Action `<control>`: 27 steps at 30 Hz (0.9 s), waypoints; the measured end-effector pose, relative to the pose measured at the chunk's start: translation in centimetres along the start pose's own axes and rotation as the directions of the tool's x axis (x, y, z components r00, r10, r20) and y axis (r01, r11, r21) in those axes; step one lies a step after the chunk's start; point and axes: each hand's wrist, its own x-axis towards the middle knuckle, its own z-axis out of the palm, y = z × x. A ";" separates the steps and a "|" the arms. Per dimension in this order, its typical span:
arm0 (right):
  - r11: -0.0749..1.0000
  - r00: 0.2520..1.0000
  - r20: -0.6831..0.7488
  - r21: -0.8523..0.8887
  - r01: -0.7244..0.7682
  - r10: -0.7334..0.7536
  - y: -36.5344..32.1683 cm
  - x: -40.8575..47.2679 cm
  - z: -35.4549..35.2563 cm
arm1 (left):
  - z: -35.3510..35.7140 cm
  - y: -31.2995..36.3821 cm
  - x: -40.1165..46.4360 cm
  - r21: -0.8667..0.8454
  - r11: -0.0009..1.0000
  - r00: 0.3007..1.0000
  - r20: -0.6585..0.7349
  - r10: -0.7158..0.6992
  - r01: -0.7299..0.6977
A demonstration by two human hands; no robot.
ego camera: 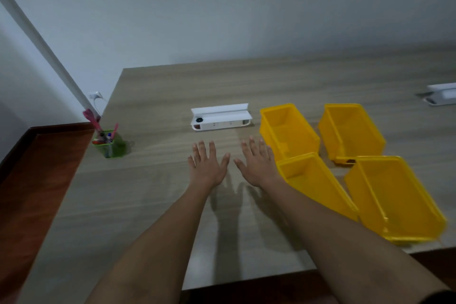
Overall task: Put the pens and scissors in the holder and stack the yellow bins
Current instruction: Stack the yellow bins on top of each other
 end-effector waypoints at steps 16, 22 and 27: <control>0.961 0.961 0.071 0.052 -0.272 0.268 19.5 -7.9 -2.0 | 10.3 15.3 -5.9 -0.091 0.995 0.990 0.136 0.047 -0.035; 0.893 0.909 0.195 0.197 -0.404 0.368 21.5 -9.8 -0.7 | 13.2 16.0 -8.1 -0.367 0.930 0.994 0.099 0.046 -0.007; 0.862 0.920 0.224 0.334 -0.382 0.322 20.6 -9.7 -0.3 | 13.3 14.0 -9.2 -0.452 0.891 0.999 0.032 -0.021 0.033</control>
